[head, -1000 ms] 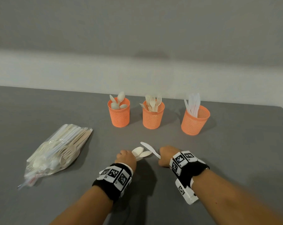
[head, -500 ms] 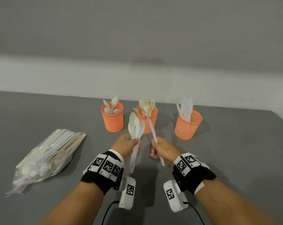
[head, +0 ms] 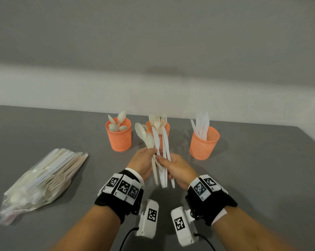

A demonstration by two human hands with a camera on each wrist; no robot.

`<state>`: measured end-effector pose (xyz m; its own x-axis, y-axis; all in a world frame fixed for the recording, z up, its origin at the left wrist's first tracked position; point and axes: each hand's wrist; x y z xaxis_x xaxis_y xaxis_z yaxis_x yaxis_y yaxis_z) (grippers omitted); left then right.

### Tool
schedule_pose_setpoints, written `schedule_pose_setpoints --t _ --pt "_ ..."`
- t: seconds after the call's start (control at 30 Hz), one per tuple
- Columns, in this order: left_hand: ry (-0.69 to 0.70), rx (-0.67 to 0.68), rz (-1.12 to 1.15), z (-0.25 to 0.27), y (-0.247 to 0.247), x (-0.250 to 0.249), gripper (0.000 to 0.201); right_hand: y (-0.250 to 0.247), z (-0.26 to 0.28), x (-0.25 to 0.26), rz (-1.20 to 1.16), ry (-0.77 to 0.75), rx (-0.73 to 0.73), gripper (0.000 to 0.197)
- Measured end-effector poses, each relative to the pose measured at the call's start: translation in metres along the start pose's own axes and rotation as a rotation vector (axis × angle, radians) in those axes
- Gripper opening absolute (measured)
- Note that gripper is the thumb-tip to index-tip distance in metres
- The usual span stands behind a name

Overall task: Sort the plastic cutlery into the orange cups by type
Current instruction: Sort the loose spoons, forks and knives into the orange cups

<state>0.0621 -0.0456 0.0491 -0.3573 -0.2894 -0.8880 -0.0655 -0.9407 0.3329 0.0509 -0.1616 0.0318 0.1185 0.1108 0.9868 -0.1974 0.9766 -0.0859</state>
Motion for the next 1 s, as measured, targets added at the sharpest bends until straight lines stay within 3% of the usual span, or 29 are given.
schedule_pose_setpoints --t 0.2,0.47,0.73,0.8,0.9,1.0 --pt "-0.019 0.004 -0.049 -0.008 0.009 0.0 0.025 -0.008 -0.006 -0.005 -0.075 0.079 0.013 0.033" --pt "0.038 -0.009 0.112 -0.013 0.023 -0.001 0.027 -0.042 -0.007 0.017 0.112 0.006 -0.012 0.019" --pt "0.053 -0.144 0.099 -0.018 0.018 -0.007 0.026 -0.125 -0.048 0.065 0.201 -0.32 -0.522 0.017" --pt "0.022 -0.173 0.14 -0.02 0.015 -0.007 0.025 -0.142 -0.06 0.063 0.235 -0.306 -0.565 0.014" --pt "-0.008 -0.176 0.147 -0.022 0.007 -0.006 0.044 -0.158 -0.072 0.048 0.268 -0.192 -0.565 0.015" --pt "-0.034 -0.135 0.109 -0.021 0.001 -0.006 0.028 -0.165 -0.076 0.035 0.314 -0.08 -0.526 0.031"
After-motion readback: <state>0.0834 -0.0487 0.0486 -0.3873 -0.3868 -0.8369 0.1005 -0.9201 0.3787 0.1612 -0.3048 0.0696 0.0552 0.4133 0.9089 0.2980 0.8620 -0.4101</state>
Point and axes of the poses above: each hand's wrist, its own z-axis away from the middle knuckle, its own y-axis out of the palm, x = y × z, and after that the axes turned 2 degrees about -y, right-handed
